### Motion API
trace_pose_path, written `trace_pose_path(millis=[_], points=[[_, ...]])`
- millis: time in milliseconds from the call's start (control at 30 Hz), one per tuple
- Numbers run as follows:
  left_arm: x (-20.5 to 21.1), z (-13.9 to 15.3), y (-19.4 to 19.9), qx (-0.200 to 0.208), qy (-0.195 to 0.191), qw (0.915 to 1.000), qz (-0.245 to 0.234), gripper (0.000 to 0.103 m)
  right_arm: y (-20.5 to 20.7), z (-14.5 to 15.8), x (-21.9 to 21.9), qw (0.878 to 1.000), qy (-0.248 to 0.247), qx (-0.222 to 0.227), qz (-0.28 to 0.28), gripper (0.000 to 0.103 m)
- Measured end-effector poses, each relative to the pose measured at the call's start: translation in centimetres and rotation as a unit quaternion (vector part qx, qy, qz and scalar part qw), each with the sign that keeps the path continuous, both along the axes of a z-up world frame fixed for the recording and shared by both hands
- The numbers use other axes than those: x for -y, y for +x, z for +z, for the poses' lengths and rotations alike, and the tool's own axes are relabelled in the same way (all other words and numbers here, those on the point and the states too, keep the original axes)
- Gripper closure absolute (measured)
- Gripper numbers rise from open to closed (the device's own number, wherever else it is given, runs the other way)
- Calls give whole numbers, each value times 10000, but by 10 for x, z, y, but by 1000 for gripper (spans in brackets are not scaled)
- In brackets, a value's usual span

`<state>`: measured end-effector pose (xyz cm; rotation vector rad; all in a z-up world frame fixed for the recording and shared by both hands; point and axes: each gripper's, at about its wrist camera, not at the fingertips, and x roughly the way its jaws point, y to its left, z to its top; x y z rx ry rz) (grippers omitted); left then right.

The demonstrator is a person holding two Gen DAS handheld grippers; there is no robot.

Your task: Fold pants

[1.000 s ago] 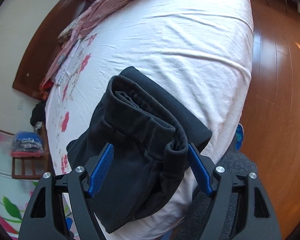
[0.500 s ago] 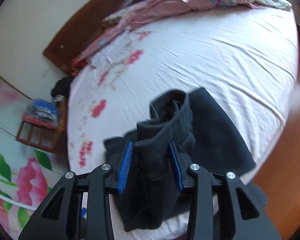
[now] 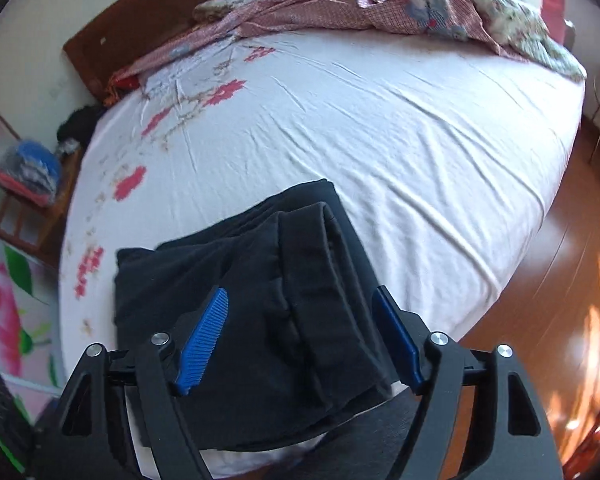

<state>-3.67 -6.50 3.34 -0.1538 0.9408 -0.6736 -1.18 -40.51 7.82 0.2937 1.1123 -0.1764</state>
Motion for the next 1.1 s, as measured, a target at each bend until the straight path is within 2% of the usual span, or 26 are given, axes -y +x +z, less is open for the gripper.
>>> trace_pose_path(millis=[67,133,167,200,333,400,500,533,567,633,667,733,767,800,833,900,967,1100], points=[[1,2,-2,43,28,10000,-30,3,7,-14,10,9994,299,-124,115,29],[0,0,0,-20,24,10000,12,3,15,-12,19,9969,717,244,192,29],[-1,-2,1,-77,39,10000,45,3,21,-10,24,9924,1118,476,192,29],[-2,-5,2,-133,54,9999,77,3,30,-12,31,9866,1541,517,131,29],[-6,-8,4,-216,129,9995,213,3,60,-37,53,9642,2644,91,-205,29],[-8,-7,4,-166,153,9994,277,3,65,-53,63,9391,3425,-62,-265,29],[-7,-8,6,-178,218,9991,305,3,63,-75,81,8882,4566,-9,-504,28],[-6,-10,6,-209,246,9991,293,3,60,-82,86,8797,4717,-32,-601,28],[-3,-12,7,-248,300,9989,273,3,57,-87,88,8773,4749,-41,-690,28],[1,-14,7,-288,381,9986,224,3,49,-93,88,8804,4661,-238,-847,28],[3,-14,7,-268,396,9986,207,3,45,-92,88,8827,4614,-198,-873,32],[7,-12,7,-215,425,9987,166,3,38,-88,85,8947,4366,-204,-924,46],[9,-11,6,-194,441,9988,132,3,35,-87,85,9054,4130,-268,-948,72],[12,-11,5,-178,462,9987,89,3,32,-87,84,9114,4000,-285,-927,76],[14,-11,4,-163,486,9987,32,3,30,-87,84,9106,4032,-188,-892,83],[19,-10,0,-124,551,9984,-55,3,28,-81,82,9174,3893,-59,-830,95],[20,-8,0,-89,580,9982,-98,3,28,-70,77,9215,3800,101,-797,98],[14,-4,3,-69,540,9985,26,3,36,-38,66,9159,3917,704,-531,99]])
